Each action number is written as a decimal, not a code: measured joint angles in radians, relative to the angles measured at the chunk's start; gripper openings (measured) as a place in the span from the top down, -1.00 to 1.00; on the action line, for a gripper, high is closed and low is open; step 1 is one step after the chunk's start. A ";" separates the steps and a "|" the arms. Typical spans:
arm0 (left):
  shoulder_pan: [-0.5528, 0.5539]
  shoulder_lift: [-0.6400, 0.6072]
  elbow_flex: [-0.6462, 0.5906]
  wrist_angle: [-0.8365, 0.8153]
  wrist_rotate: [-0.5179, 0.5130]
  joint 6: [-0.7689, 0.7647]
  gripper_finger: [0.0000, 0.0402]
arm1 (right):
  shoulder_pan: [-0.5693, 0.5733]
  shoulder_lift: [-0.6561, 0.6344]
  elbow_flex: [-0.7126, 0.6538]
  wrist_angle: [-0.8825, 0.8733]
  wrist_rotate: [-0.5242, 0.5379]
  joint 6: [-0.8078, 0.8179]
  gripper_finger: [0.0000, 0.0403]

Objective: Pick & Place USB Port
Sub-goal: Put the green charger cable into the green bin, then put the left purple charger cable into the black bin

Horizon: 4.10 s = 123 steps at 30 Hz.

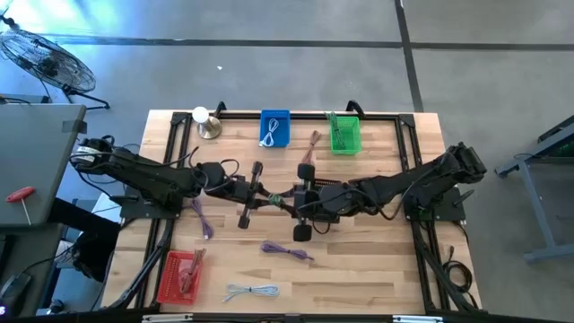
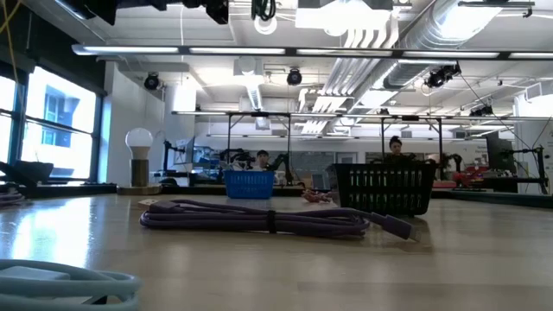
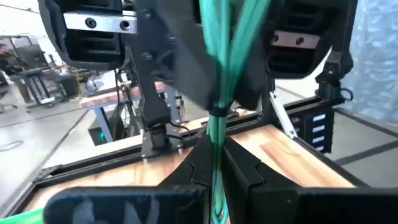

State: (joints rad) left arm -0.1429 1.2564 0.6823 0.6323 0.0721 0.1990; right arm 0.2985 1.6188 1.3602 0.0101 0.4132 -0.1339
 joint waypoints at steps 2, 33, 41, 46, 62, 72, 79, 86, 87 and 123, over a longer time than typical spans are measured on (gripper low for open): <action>0.000 0.000 0.000 -0.008 -0.004 0.010 0.93 | 0.000 0.000 0.000 -0.012 -0.002 -0.009 0.90; -0.001 -0.051 0.000 -0.390 -0.606 0.085 0.03 | -0.069 -0.185 -0.001 -1.109 0.443 0.809 0.91; -0.002 -0.051 0.000 -0.403 -0.617 0.112 0.03 | -0.486 -0.288 0.000 -0.989 0.136 0.584 0.91; -0.002 -0.051 0.000 -0.441 -0.624 0.119 0.03 | -0.741 -0.253 0.000 -0.907 -0.042 0.471 0.91; -0.002 -0.051 0.000 -0.643 -0.677 0.081 0.03 | -1.014 -0.062 -0.253 -0.497 -0.293 0.413 0.91; -0.002 -0.050 0.000 -0.651 -0.677 0.058 0.03 | -1.048 -0.062 -0.403 -0.343 -0.327 0.421 0.91; -0.002 -0.050 0.000 -0.650 -0.677 0.058 0.03 | -1.053 -0.062 -0.480 -0.218 -0.337 0.423 0.75; -0.002 -0.050 0.000 -0.654 -0.676 0.057 0.03 | -1.031 -0.062 -0.480 -0.181 -0.306 0.447 0.16; -0.002 -0.050 0.000 -0.661 -0.679 0.057 0.03 | -1.026 -0.062 -0.480 -0.169 -0.307 0.447 0.09; -0.084 -0.151 0.140 -2.010 -0.030 -0.796 0.03 | -0.534 -0.241 -0.478 -0.079 -0.470 0.263 -0.16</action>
State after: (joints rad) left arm -0.2266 1.1058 0.8219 -1.3776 0.0423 -0.5974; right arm -0.2358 1.3781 0.8822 -0.0688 -0.0567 0.1296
